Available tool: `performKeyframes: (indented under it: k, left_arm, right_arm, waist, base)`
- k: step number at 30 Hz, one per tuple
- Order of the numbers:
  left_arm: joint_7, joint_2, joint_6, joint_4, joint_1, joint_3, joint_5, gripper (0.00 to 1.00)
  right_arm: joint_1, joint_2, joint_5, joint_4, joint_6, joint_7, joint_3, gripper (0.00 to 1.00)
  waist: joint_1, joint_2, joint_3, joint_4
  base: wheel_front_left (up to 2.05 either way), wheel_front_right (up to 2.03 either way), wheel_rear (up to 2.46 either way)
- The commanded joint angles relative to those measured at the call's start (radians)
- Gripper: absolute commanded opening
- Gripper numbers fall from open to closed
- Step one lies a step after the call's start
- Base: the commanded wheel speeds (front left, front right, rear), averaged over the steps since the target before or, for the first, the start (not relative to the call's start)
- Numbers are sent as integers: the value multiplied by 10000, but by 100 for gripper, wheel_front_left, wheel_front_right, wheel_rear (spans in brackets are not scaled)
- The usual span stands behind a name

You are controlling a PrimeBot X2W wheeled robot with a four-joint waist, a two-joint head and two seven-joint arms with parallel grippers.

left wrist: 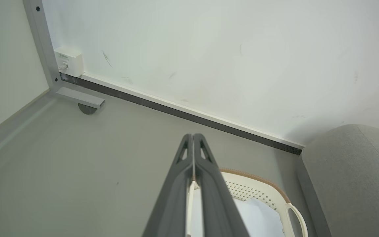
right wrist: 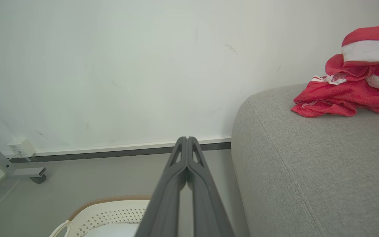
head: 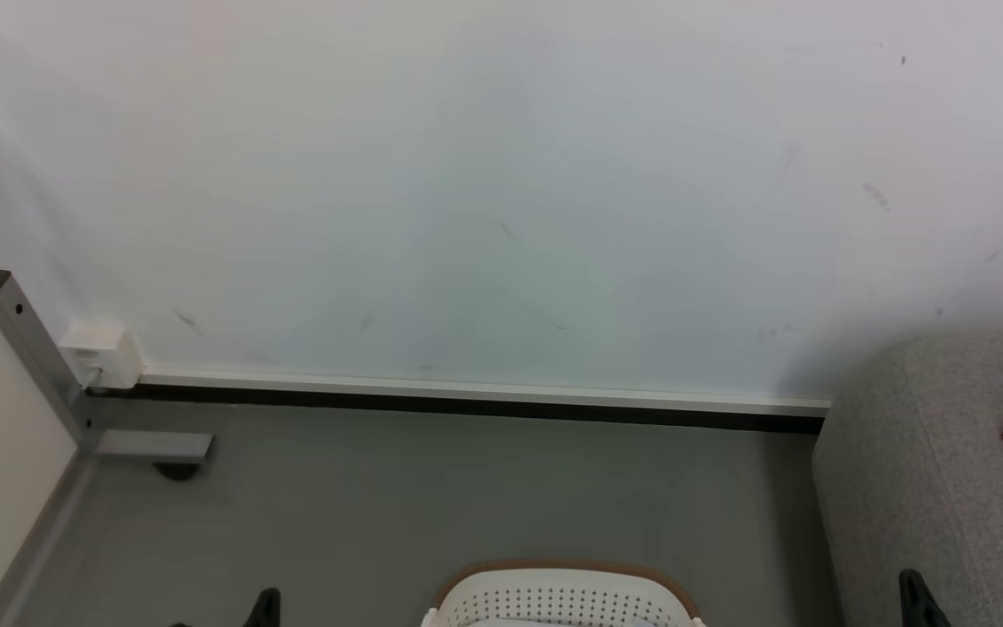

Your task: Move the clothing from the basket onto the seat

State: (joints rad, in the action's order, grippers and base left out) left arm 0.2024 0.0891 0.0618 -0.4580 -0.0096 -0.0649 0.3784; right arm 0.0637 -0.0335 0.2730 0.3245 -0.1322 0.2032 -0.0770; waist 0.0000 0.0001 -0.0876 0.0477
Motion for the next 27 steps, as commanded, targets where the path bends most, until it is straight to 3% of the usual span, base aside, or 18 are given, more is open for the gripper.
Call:
performKeyframes:
  k: [1,27]
  left_arm:
    - [-83,36,37,242,-270,112,475,0]
    - [-1061,-99,254,897,-519,642,4347,0]
  right_arm:
    - [-292,-84,519,-207,3,-72,-45,0]
    - [-775,-128,4712,-446,8,-1056,-130,0]
  waist:
    - [0,-1,11,-8]
    - [0,-1,210,-112]
  base:
    - [0,0,0]
    - [0,0,0]
